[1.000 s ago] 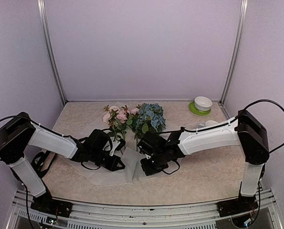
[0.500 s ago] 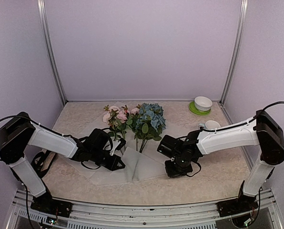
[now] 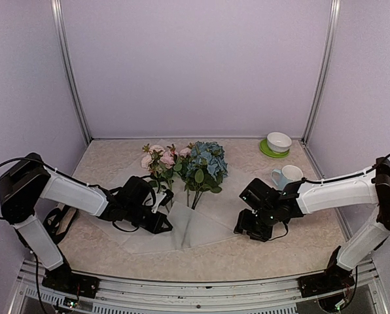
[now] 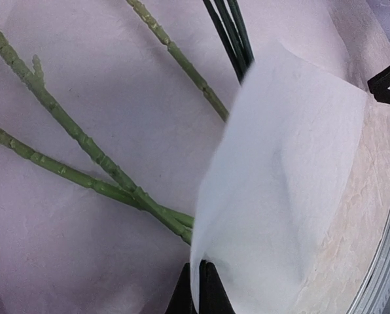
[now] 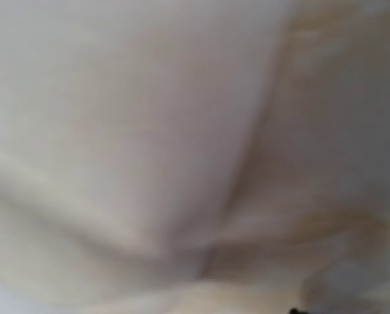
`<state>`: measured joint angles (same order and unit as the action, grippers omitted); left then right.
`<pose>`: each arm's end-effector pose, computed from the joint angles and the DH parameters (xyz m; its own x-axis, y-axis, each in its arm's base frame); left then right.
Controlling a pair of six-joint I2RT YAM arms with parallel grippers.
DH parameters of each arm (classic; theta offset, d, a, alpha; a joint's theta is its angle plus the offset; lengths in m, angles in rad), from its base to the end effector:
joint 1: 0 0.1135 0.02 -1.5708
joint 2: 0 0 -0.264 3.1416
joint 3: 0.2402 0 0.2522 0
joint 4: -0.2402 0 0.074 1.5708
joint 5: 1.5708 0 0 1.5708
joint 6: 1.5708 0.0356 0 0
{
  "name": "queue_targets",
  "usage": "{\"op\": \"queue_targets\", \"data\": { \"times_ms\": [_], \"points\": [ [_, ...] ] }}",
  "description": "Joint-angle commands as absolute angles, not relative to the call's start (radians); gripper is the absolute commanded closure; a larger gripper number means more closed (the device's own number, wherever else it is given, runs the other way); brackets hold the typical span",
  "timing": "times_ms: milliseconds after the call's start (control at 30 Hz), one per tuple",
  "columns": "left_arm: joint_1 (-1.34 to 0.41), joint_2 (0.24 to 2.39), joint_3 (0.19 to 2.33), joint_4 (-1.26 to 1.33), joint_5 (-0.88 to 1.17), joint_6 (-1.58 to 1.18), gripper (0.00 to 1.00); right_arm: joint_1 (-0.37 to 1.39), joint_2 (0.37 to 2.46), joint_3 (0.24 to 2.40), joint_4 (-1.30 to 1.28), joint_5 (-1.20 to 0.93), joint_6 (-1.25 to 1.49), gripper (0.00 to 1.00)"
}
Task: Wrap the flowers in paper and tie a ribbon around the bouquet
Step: Press the fold line of the 1/4-folded wrapping paper.
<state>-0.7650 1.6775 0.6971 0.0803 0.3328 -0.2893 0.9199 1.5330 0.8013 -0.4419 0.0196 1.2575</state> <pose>0.2092 -0.2170 0.1216 -0.7701 0.3656 -0.5227 0.6065 0.6735 -0.4226 0.1670 0.2182 0.1572 -0.9245 0.3560 -0.1364 0.2878 0.8865 0.3624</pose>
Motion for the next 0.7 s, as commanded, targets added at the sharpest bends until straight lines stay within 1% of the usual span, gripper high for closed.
{"op": "queue_targets", "data": {
  "times_ms": [0,167,267,333,433,500,567,633,667],
  "points": [
    [-0.762,1.713,0.731,0.093,0.336,-0.311,1.00,0.919,1.534,0.826,-0.400,-0.010,1.299,0.38],
    [-0.755,1.733,0.739,0.087,0.325,-0.325,1.00,0.918,1.553,0.779,-0.328,-0.071,1.362,0.39],
    [-0.752,1.742,0.740,0.083,0.333,-0.331,1.00,0.918,1.555,0.792,-0.329,-0.042,1.334,0.45],
    [-0.752,1.742,0.739,0.079,0.336,-0.331,1.00,0.921,1.560,0.847,-0.372,0.007,1.245,0.50],
    [-0.752,1.740,0.745,0.059,0.328,-0.318,1.00,0.923,1.560,0.952,-0.487,0.089,1.101,0.48],
    [-0.752,1.740,0.755,0.031,0.313,-0.303,1.00,0.920,1.575,1.011,-0.520,0.088,0.983,0.48],
    [-0.752,1.739,0.763,0.002,0.292,-0.294,1.00,0.921,1.609,1.068,-0.513,0.020,0.809,0.48],
    [-0.753,1.733,0.765,-0.006,0.284,-0.290,1.00,0.922,1.655,1.104,-0.482,-0.114,0.679,0.41],
    [-0.752,1.730,0.766,-0.008,0.282,-0.289,1.00,0.922,1.681,1.123,-0.479,-0.143,0.633,0.39]
  ]
}}
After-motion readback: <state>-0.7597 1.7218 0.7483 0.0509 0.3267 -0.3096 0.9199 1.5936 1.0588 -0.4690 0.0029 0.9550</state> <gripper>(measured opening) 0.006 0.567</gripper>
